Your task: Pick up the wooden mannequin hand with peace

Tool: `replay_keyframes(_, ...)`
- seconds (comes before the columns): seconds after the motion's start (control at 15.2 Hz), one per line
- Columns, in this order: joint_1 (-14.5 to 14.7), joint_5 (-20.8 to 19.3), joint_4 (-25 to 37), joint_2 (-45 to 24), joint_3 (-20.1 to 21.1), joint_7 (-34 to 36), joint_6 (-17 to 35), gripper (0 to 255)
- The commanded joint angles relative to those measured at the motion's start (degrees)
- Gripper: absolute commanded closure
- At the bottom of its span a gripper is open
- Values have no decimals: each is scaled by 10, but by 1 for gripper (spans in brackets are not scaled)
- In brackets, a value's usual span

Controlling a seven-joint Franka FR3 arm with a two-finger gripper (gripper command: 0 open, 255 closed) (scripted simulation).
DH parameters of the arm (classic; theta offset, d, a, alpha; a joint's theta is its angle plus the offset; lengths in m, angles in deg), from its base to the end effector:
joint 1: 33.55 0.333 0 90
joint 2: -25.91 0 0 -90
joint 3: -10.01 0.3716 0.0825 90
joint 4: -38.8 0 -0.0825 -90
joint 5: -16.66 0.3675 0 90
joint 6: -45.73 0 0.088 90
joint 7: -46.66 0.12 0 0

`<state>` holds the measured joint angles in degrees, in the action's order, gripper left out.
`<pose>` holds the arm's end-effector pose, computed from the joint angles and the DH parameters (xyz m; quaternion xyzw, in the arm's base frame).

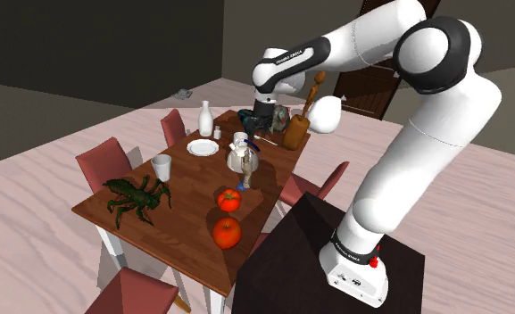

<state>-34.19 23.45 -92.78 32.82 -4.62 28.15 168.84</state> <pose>0.4560 -0.1208 0.4469 -0.9978 0.0038 -0.0033 0.0661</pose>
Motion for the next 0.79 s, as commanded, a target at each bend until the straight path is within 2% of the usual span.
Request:
replay_keyframes(0.0, -2, 14, 18, -46, -7, -23, 23, 0)
replay_keyframes(0.33, -14, 53, 84, -160, -15, -78, 57, 0)
replay_keyframes(0.73, -44, 96, 187, -296, -7, -132, 76, 0)
